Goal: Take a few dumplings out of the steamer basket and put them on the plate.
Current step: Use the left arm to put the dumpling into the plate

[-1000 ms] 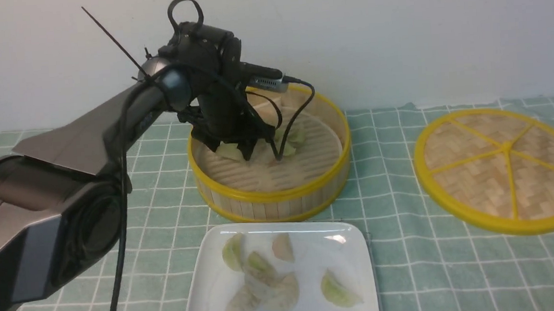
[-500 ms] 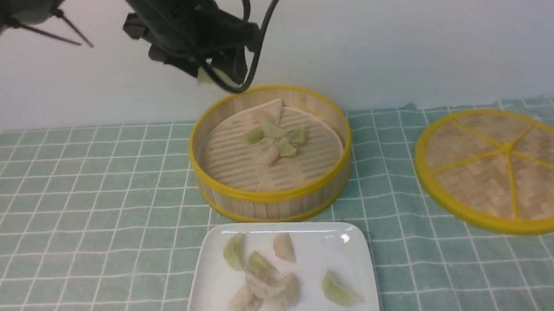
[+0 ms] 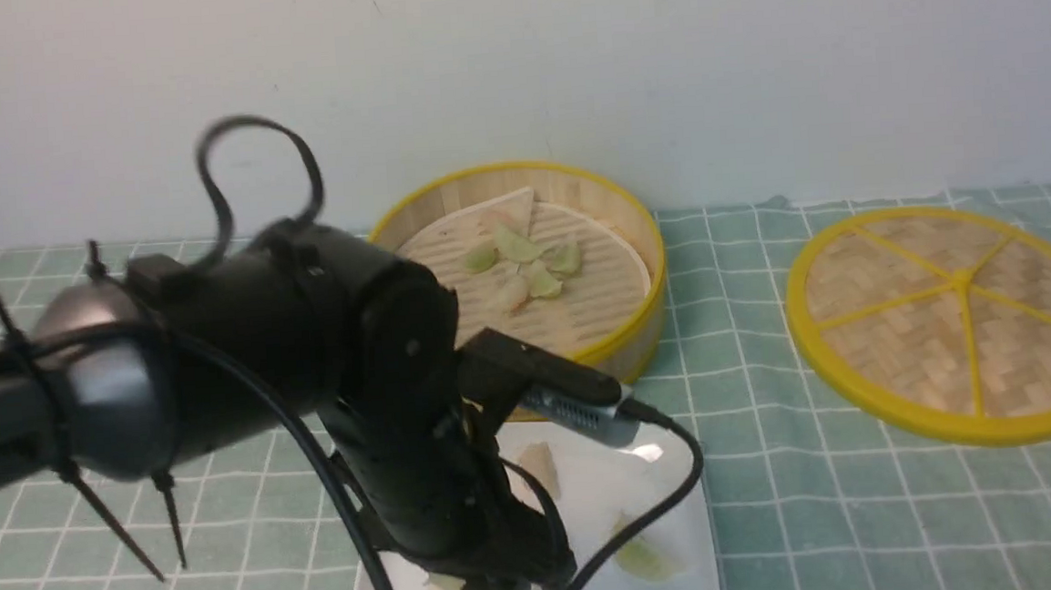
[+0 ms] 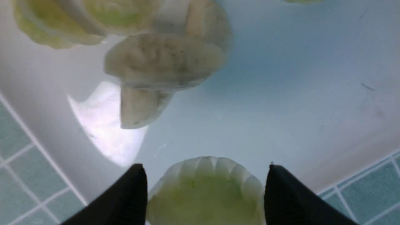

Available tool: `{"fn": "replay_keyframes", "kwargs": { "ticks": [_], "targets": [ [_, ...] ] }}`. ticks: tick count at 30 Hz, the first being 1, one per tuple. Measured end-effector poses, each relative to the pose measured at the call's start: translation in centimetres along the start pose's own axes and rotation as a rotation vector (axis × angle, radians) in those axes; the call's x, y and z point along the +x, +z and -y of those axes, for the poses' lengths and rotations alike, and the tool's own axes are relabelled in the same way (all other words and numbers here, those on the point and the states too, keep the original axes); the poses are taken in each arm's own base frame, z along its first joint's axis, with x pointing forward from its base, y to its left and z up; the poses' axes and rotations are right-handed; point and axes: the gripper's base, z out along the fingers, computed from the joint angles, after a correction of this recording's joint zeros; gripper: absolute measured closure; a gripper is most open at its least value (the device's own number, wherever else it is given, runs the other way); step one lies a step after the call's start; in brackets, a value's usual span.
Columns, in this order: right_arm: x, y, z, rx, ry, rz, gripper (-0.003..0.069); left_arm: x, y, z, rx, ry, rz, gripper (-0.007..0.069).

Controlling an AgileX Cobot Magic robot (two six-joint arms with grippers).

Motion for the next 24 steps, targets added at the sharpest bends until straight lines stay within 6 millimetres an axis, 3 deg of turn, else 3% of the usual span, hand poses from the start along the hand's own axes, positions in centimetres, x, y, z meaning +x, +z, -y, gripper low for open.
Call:
{"fn": "replay_keyframes", "kwargs": {
  "ticks": [7, 13, 16, 18, 21, 22, 24],
  "targets": [
    [0.0, 0.0, 0.0, 0.0, 0.0, 0.0, 0.0673, -0.4, 3.2, 0.1, 0.024, -0.039, -0.079, 0.0184],
    [0.0, 0.0, 0.0, 0.0, 0.0, 0.0, 0.0673, -0.9, 2.6, 0.4, 0.034, -0.041, -0.09, 0.0046],
    [0.0, 0.0, 0.0, 0.0, 0.0, 0.0, 0.0673, -1.6, 1.2, 0.5, 0.022, -0.02, -0.085, 0.0058],
    [0.0, 0.0, 0.0, 0.0, 0.0, 0.0, 0.0673, -1.9, -0.4, 0.5, 0.015, -0.016, -0.054, 0.0134],
    [0.0, 0.0, 0.0, 0.0, 0.0, 0.0, 0.0673, -1.4, -4.3, 0.5, 0.003, -0.012, 0.063, 0.0349],
    [0.0, 0.0, 0.0, 0.0, 0.0, 0.0, 0.0673, -1.3, -4.6, 0.6, 0.005, -0.013, 0.072, 0.0365],
    [0.0, 0.0, 0.0, 0.0, 0.0, 0.0, 0.0673, 0.2, -9.5, 0.4, -0.001, -0.01, 0.238, 0.0561]
  ]
}}
